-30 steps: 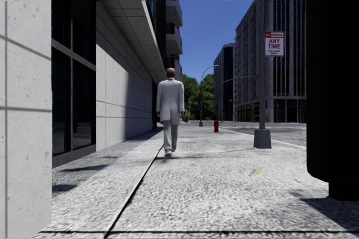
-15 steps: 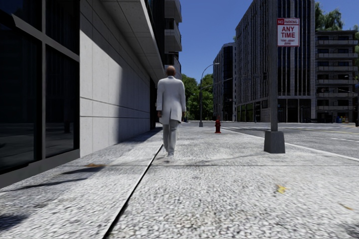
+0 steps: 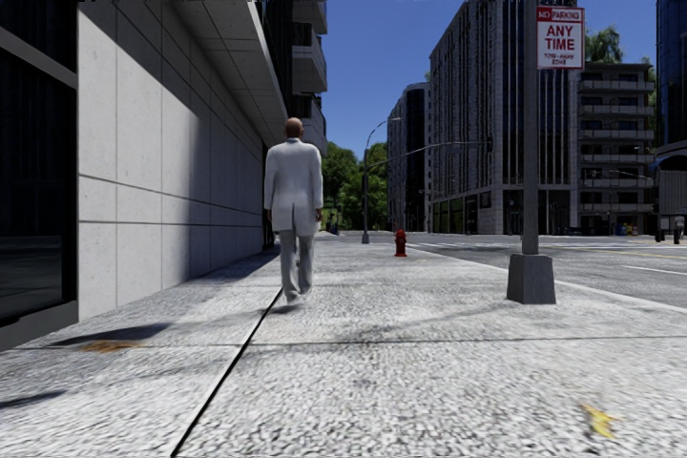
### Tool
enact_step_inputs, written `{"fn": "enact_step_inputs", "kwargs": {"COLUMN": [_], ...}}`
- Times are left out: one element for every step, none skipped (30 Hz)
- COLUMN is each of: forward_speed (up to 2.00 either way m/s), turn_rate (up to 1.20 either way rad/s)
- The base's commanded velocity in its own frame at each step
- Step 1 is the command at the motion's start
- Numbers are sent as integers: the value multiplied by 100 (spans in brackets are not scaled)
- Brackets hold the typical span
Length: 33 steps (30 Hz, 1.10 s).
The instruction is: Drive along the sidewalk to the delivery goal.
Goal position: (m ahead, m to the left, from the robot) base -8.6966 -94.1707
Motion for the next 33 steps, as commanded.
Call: {"fn": "enact_step_inputs", "kwargs": {"forward_speed": [146, 147, 147, 147, 147, 147, 148, 148, 148, 148, 148, 148, 148, 149, 149, 149, 149, 149, 149, 149, 149, 149, 149, 149, 149, 149, 149, 149, 149, 149, 150, 151, 151], "turn_rate": [0, 0, 0, 0, 0, 0, 0, 0, 0, 0, 0, 0, 0, 0, 0, 0, 0, 0, 0, 0, 0, 0, 0, 0, 0, 0, 0, 0, 0, 0, 0, 0, 0]}}
